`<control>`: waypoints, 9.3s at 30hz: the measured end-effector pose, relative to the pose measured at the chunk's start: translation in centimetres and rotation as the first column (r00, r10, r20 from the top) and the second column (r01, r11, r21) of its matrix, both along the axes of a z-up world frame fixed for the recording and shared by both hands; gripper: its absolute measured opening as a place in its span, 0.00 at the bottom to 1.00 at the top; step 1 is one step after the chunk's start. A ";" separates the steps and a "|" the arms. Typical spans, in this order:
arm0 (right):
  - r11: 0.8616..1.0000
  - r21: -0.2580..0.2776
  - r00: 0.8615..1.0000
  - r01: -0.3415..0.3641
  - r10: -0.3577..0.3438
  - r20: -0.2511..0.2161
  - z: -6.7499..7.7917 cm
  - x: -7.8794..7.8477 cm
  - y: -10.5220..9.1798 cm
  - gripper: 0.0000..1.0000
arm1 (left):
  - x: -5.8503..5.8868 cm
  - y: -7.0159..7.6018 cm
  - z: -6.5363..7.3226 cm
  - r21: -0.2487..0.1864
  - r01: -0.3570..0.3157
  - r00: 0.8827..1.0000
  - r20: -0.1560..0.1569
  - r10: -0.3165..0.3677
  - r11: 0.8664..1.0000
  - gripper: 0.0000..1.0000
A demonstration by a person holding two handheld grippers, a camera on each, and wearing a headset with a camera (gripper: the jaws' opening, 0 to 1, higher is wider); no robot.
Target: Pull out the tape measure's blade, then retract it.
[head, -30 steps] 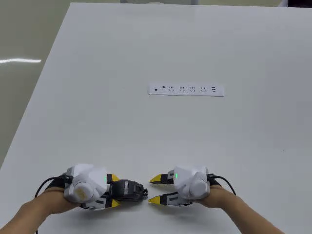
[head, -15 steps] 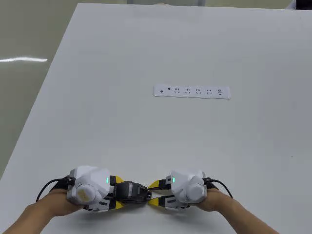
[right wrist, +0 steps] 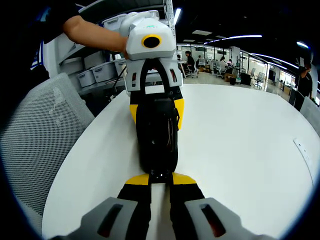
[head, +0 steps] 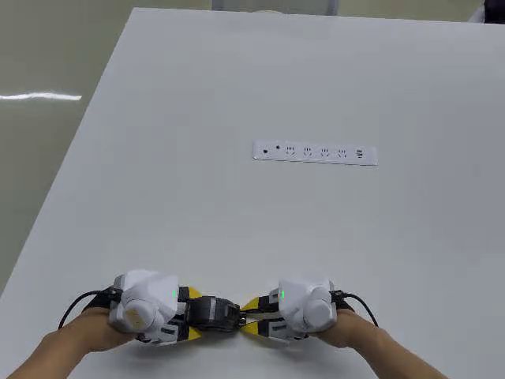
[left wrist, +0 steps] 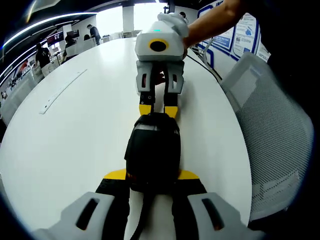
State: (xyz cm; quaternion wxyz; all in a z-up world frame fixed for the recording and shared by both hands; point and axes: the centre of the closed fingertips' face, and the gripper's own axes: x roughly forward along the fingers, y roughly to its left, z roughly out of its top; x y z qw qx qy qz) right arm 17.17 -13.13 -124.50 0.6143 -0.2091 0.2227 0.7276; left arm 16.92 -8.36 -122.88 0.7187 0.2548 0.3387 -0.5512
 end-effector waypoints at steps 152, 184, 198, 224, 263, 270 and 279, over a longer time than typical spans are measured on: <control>0.995 -0.098 1.000 0.005 -0.006 -0.012 1.3 0.5 -8.0 0.10 | -0.2 0.3 0.0 0.014 0.022 0.999 -0.034 -0.021 1.000 0.28; 0.995 -0.103 1.000 0.013 -0.016 -0.026 1.4 0.5 -9.6 0.10 | -0.2 0.3 -0.1 0.023 0.026 0.999 -0.036 -0.025 0.999 0.28; 0.994 -0.108 0.999 0.019 -0.022 -0.027 1.4 0.7 -10.5 0.10 | -0.2 0.3 -0.1 0.025 0.027 0.999 -0.040 -0.026 0.999 0.28; 0.993 -0.117 0.999 0.024 -0.029 -0.037 1.2 0.7 -12.1 0.10 | -0.3 0.2 -0.1 0.033 0.029 0.999 -0.046 -0.028 0.999 0.28; 0.990 -0.136 0.999 0.031 -0.036 -0.038 0.9 1.0 -14.8 0.10 | -0.2 0.1 -0.1 0.037 0.031 0.998 -0.050 -0.029 0.999 0.28; 0.990 -0.139 0.999 0.032 -0.037 -0.029 0.8 1.2 -15.3 0.10 | -0.2 0.1 -0.1 0.035 0.031 0.998 -0.052 -0.029 0.999 0.28; 0.989 -0.143 0.999 0.040 -0.044 -0.023 0.8 1.2 -15.9 0.10 | -0.2 0.1 -0.1 0.036 0.031 0.998 -0.052 -0.029 0.999 0.28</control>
